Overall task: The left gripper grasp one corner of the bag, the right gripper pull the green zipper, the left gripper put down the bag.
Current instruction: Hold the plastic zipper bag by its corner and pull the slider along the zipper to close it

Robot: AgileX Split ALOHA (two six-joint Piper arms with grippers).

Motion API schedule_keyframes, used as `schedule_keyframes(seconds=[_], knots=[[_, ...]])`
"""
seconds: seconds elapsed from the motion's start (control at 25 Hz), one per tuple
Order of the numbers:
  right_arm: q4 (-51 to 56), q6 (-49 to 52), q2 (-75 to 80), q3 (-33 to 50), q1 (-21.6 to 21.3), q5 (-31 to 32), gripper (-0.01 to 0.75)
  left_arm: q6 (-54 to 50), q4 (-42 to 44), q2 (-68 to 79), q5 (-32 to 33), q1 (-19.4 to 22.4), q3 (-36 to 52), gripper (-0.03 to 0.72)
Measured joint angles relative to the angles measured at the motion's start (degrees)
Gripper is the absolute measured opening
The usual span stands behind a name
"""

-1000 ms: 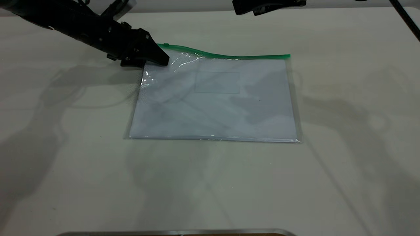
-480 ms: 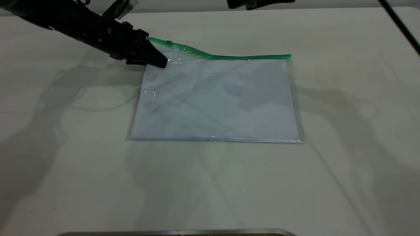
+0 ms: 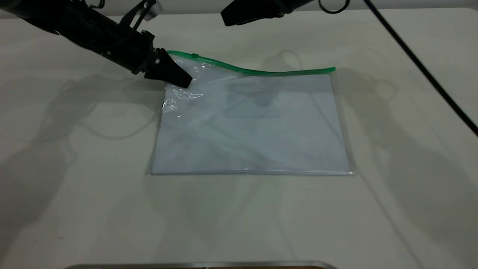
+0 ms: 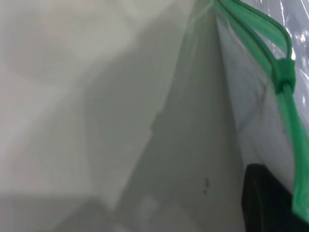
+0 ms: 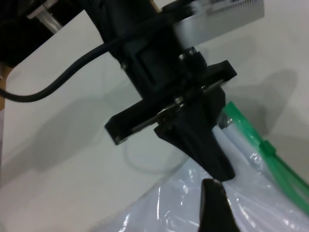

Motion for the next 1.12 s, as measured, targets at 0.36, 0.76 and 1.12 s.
schedule_keyframes(seconds=[0.36,0.76,1.12], knots=[[0.75,0.0,7.54,-10.12,0.0,0.64,0.505,29.49,-8.02,0.0,-1.7,-0.57,0.0,0.053],[1.29,-2.09,7.94,-10.39,3.16,-0.95,0.493,34.43,-9.64,0.0,-1.33,-2.18,0.0,0.053],[1.17,-1.56,10.24,-10.41,3.42,-6.25,0.491,34.54,-9.91,0.0,-0.7,-2.18,0.0,0.053]])
